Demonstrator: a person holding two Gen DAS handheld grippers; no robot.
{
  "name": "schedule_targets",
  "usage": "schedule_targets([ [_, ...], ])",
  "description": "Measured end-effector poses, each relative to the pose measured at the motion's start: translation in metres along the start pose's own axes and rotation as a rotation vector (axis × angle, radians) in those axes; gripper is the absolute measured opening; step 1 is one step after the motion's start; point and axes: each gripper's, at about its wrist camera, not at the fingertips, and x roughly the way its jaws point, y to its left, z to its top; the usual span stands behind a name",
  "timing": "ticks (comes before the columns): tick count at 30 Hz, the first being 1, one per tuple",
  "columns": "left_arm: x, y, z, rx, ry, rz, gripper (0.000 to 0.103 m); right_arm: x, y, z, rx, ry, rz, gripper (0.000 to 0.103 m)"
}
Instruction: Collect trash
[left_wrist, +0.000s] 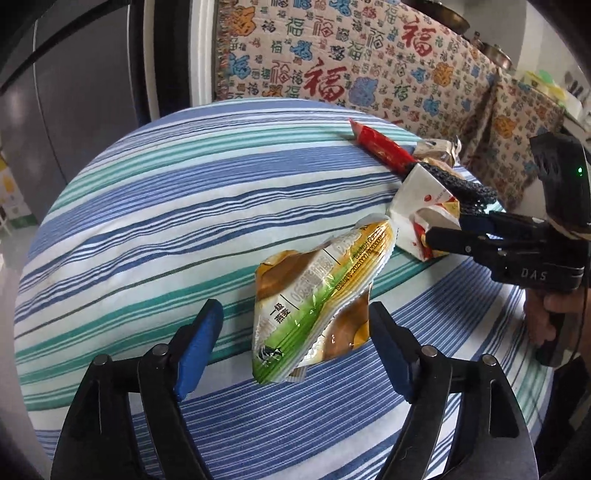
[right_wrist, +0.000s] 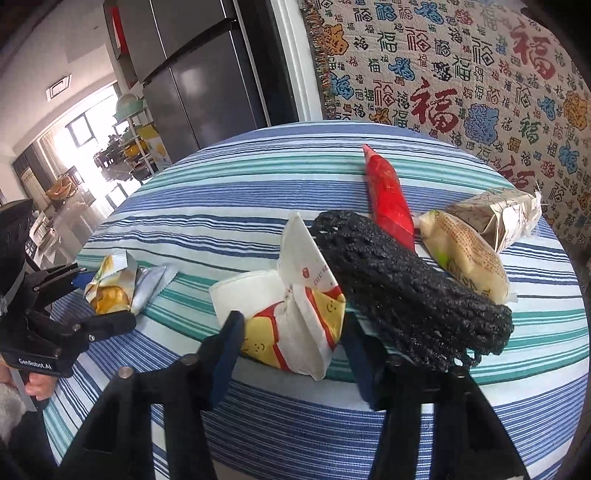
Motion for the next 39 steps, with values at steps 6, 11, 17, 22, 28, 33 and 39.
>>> schedule_targets([
  [6,0.016,-0.009,0.008,0.062,0.045,0.121,0.102,0.005,0.009,0.002,-0.026,0.011,-0.084,0.044],
  [11,0.021,0.002,0.015,0.004,0.051,0.157,0.103,0.007,0.010,0.002,-0.033,0.014,-0.120,0.046],
  [17,0.020,0.002,0.014,0.007,0.055,0.156,0.103,0.005,0.003,0.000,0.004,0.006,-0.078,0.046],
  [22,0.007,0.003,0.011,0.019,0.068,0.124,0.102,0.000,-0.002,-0.003,0.052,0.002,-0.035,0.046],
  [28,-0.024,0.004,0.013,0.041,-0.020,0.056,0.079,-0.002,0.008,0.001,0.012,-0.009,-0.033,0.013],
  [33,-0.026,0.003,0.012,0.059,-0.014,0.021,0.041,-0.024,0.022,0.003,-0.006,-0.037,-0.058,0.012],
  [39,-0.039,0.007,0.016,0.042,-0.056,0.001,0.027,-0.062,0.019,-0.005,-0.006,-0.060,-0.072,0.012],
])
